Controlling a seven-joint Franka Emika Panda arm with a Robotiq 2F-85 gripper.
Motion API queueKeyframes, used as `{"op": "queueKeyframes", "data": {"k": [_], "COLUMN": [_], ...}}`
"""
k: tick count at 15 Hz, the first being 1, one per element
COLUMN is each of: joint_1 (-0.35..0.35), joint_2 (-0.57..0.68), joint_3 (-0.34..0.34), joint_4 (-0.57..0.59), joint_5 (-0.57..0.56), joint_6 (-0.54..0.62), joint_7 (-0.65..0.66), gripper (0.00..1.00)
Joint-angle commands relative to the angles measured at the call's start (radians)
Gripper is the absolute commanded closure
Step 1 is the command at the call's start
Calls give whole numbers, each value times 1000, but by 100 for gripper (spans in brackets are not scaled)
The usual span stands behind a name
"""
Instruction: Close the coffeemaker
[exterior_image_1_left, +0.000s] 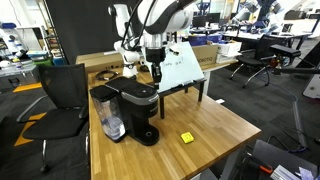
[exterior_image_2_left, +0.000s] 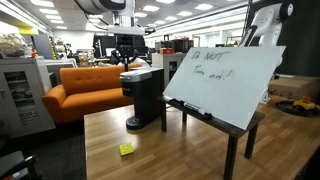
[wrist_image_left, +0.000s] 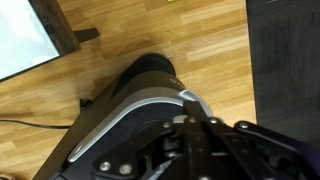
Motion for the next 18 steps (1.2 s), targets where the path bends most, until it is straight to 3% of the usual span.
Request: {"op": "queueKeyframes", "data": {"k": [1,7,12,16,17,18], "joint_1": [4,8,19,20,20,18], "joint_2": [-28,-57,-218,-356,-382,-407], "joint_3": [-11,-18,-25,-34,-38,-39], "joint_4": [-41,-75,-172,-257,-272,-288], "joint_5": [11,1,-7,-54,-69,-98], "joint_6": [-10,21,152,160,141,107], "joint_7": [-35,6,235,437,478,513], "gripper": [100,100,100,100,74,73]}}
